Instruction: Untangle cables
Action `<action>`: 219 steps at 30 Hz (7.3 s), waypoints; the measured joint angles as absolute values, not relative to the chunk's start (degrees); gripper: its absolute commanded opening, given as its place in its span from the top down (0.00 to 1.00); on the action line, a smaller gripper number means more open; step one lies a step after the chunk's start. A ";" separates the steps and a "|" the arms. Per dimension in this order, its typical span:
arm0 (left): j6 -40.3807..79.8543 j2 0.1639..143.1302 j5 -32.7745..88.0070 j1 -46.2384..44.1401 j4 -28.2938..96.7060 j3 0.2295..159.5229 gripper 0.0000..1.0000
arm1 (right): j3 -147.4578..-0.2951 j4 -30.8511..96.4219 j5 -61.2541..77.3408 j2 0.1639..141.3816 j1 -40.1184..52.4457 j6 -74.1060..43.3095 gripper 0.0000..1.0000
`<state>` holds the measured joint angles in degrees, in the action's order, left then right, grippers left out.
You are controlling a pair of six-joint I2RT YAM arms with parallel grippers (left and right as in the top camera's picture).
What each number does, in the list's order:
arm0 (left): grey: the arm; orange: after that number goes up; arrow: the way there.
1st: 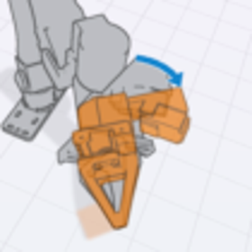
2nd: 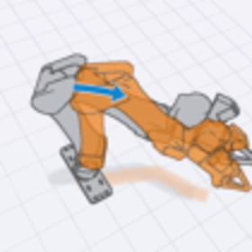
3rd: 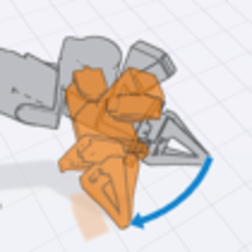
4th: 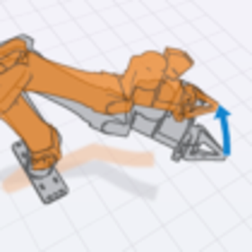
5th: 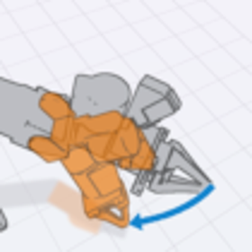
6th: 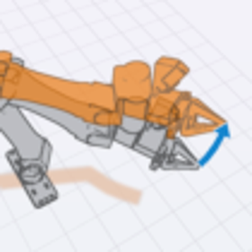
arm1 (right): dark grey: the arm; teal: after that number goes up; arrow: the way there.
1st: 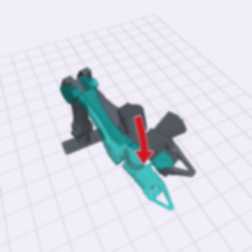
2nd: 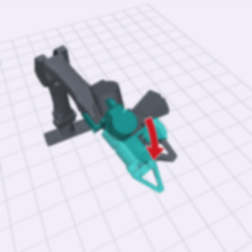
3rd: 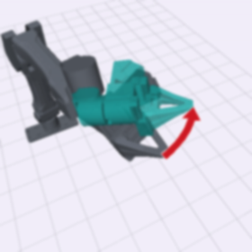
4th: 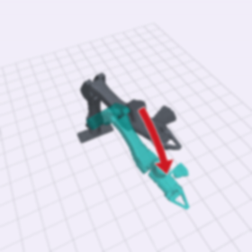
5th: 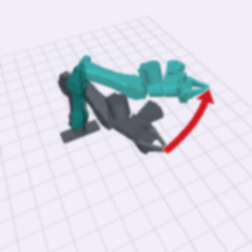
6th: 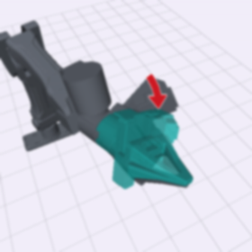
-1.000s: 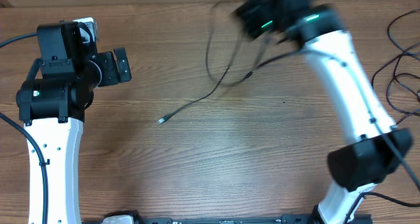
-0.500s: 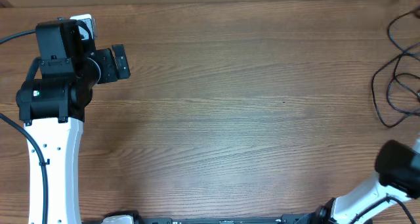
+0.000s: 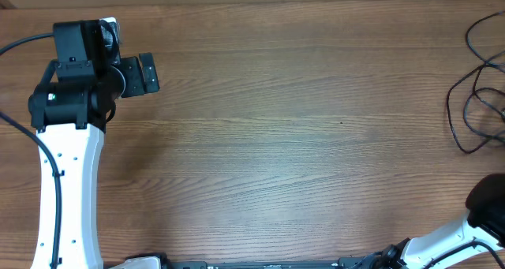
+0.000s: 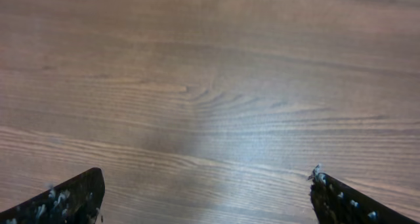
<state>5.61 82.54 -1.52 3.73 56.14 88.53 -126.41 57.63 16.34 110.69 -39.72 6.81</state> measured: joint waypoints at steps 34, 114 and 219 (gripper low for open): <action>5.61 85.84 0.91 3.73 54.19 88.51 0.00 | -103.46 41.56 21.04 115.09 -56.62 -0.16 0.96; -1.72 85.84 9.21 1.96 57.06 93.60 0.00 | -32.23 0.71 52.84 21.34 -15.92 49.74 0.00; -3.31 85.84 8.97 1.96 58.59 93.71 0.00 | -1.06 5.15 2.57 11.11 -15.92 0.21 0.00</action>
<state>-3.31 85.84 8.97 1.96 58.59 93.71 -1.06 5.15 2.57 11.11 -15.92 0.21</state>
